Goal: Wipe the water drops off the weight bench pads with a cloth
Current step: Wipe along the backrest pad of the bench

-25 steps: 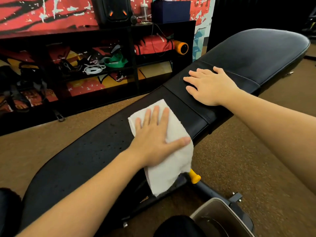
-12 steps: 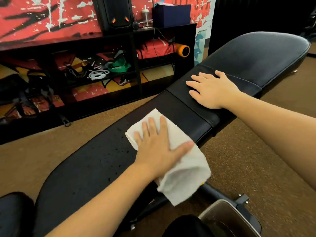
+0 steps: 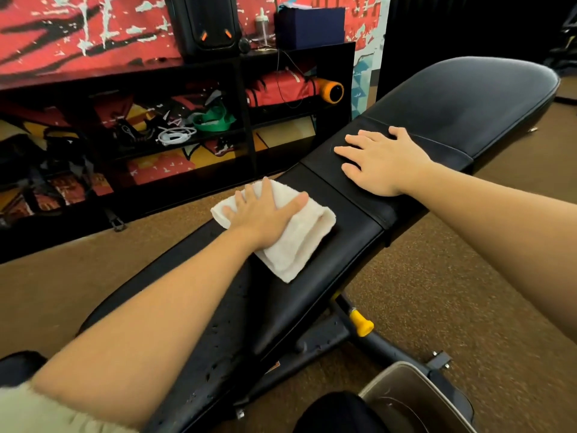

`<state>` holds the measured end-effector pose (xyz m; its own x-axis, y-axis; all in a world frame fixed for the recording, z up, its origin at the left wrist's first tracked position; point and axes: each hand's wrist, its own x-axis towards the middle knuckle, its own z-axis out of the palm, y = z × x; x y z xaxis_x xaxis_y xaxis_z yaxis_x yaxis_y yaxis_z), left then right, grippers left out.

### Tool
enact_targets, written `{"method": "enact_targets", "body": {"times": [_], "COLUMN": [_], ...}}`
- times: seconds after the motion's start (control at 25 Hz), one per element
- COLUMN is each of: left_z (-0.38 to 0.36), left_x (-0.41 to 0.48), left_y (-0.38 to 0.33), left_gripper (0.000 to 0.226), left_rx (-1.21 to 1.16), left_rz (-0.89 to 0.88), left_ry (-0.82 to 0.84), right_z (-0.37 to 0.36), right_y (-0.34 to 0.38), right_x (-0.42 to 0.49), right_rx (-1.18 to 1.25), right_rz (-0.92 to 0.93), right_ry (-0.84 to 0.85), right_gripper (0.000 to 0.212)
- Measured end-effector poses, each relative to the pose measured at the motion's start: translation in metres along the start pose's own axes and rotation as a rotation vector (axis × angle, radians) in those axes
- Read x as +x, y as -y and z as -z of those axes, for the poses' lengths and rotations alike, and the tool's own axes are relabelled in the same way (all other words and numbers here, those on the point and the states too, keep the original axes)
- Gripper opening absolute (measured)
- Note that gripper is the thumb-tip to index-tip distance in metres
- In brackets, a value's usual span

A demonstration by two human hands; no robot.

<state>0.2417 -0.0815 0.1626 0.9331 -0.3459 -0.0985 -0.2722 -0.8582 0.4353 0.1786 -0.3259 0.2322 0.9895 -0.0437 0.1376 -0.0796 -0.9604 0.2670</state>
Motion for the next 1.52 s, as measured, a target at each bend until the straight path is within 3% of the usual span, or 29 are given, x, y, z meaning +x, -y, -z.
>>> {"method": "enact_targets", "body": {"times": [0.24,0.48,0.56,0.84,1.0,1.16,1.32,1.52], "left_z": [-0.013,-0.044,-0.043,-0.017,0.006,0.002,-0.024,-0.054], "left_x": [-0.034,-0.151,-0.160,-0.038,0.018,-0.011,-0.084,-0.160], "left_y": [-0.020,0.011,0.035,0.034,0.040,0.025,0.000,0.030], "left_gripper": [0.126,0.101,0.091,0.085,0.110,0.125,0.117,0.097], "left_rx": [0.029,0.122,0.145,0.102,0.033,0.015,0.013,0.222], "left_rz": [0.022,-0.324,-0.353,-0.149,0.059,0.072,-0.120,-0.492], "left_ry": [0.004,0.018,0.049,-0.031,-0.124,-0.087,0.021,-0.076], "right_z": [0.004,0.003,-0.001,-0.001,0.001,0.003,0.003,0.002], "right_y": [0.003,0.006,0.006,0.005,0.005,0.004,0.004,0.003], "right_x": [-0.003,-0.004,-0.004,-0.002,-0.002,-0.002,-0.001,-0.003], "right_rx": [-0.003,-0.010,-0.018,-0.019,0.009,0.003,0.002,0.002], "right_rz": [-0.013,-0.027,-0.029,-0.036,-0.023,-0.016,-0.022,-0.025], "right_ry": [0.020,0.024,0.015,0.003,-0.011,-0.016,-0.023,-0.027], "right_gripper": [0.058,0.058,0.059,0.060,0.058,0.058,0.058,0.058]}}
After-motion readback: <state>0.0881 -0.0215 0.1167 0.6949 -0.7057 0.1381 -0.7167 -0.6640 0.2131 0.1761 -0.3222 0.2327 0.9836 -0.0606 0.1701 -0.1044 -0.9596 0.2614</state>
